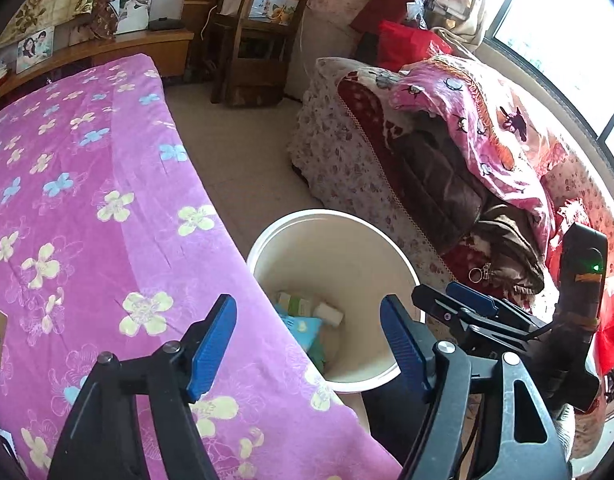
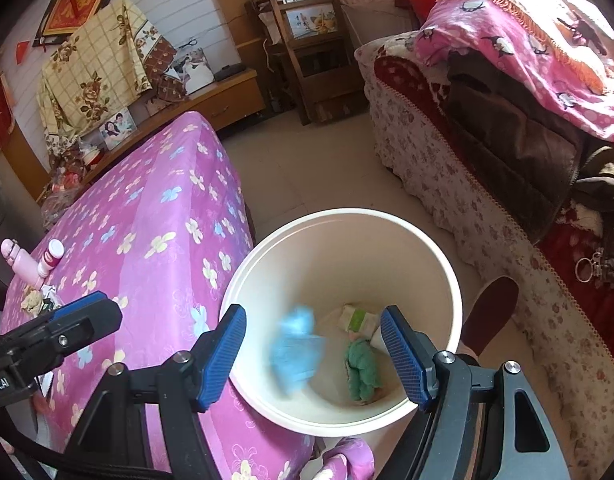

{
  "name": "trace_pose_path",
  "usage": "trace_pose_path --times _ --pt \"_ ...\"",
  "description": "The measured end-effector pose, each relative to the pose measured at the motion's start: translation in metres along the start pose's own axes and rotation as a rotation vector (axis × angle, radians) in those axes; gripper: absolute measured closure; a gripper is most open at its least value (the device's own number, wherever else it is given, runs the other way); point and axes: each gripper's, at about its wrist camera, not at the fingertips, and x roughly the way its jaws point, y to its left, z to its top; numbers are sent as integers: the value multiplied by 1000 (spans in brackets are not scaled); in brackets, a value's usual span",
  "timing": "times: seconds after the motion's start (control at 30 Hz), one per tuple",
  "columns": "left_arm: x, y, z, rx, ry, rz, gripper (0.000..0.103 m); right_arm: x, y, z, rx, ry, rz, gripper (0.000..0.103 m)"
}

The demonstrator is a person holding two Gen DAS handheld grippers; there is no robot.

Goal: Collect trash
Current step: 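Move both open grippers back over the table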

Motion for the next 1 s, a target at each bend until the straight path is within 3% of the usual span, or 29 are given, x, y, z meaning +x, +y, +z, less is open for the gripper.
trace_pose_path --times 0.37,0.7,1.0 --pt "-16 10 -9 17 -33 94 28 -2 22 -9 -61 0 -11 30" --pt "-54 29 -20 3 -98 194 28 -10 47 -14 -93 0 1 30" --pt "-94 49 -33 -47 -121 197 28 -15 91 -19 -148 1 56 30"
